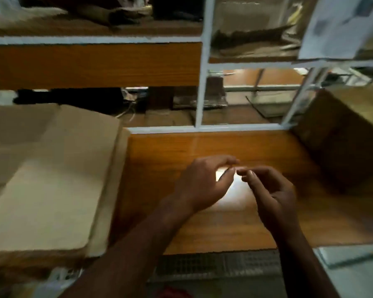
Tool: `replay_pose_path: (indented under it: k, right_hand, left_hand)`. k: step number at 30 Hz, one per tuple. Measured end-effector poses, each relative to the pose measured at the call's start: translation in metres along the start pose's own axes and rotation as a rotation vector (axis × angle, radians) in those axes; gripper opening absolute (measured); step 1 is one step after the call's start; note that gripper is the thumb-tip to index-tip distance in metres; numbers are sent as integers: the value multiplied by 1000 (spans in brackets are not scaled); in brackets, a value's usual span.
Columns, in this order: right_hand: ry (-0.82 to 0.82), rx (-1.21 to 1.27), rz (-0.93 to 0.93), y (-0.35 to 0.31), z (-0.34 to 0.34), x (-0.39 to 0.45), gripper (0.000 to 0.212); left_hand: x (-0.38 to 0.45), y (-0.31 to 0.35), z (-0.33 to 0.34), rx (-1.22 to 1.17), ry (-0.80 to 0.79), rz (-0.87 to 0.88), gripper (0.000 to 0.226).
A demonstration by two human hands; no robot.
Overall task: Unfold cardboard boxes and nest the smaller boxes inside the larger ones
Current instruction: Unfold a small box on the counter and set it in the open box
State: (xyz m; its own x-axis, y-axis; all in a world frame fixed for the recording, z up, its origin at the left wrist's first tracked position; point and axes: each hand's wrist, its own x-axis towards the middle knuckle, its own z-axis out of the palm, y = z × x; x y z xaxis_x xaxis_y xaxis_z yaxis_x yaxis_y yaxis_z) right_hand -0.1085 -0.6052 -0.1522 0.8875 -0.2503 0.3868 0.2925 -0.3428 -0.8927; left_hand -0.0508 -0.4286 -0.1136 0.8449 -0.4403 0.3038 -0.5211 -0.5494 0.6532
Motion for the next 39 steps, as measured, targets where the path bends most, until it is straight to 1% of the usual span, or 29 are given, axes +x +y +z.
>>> replay_pose_path:
  k: [5,6,11,13,15,18,22,25,26,27,28,30,31,33,35,37,39]
  right_hand:
    - [142,-77,186,35,-97,-13,14]
    - [146,-86,227,42,-105,-15,15]
    - [361,-114,383,73,-161,-8,13]
    - [403,-152,444,81,-183,-1,13]
    - [440,-175,474,87,-205,6,13]
    - [500,-183,459,98,-237,20,15]
    - [602,-134,392,127,-293,53,20]
    - [686,-115,321,145,-353,88,23]
    - [716,-119,309,151,-375,100,23]
    - [740,-127,302,156,-395,111,24]
    - [752,-150,301,164,-415,123,25]
    - [725,-220,351,181,-450,145,33]
    - [691,-252,404,189,-464,155,41]
    - [627,-268,504,201,-480,168,59]
    - [615,-229,508,210,-483,174,75]
    - [631,-202,475,210,-475,172,78]
    - [657,-184,392,199,-463,163,70]
  left_hand:
    - [57,25,106,-137,-191,66,27]
    - [62,22,117,-157,-207,59,26]
    - [115,32,197,-225,-362,90,26]
    - [137,43,223,-256,-405,77,27]
    - [156,56,247,-301,-446,39,28]
    - [178,76,281,-338,-471,14,30]
    - [212,103,316,-412,-436,-60,38]
    - [238,138,341,-496,-256,-152,57]
    - [246,152,350,-493,-195,-141,62]
    - [254,166,358,-447,-159,-96,63]
    - [261,179,366,-356,-149,-30,61]
    - [272,198,381,-156,-199,96,58]
    - [274,203,387,-89,-231,127,59]
    - [273,202,396,-23,-235,138,59]
    - [269,197,397,-15,-179,152,59]
    - [262,189,395,-27,-116,170,57]
    - [248,177,391,-78,-46,180,53]
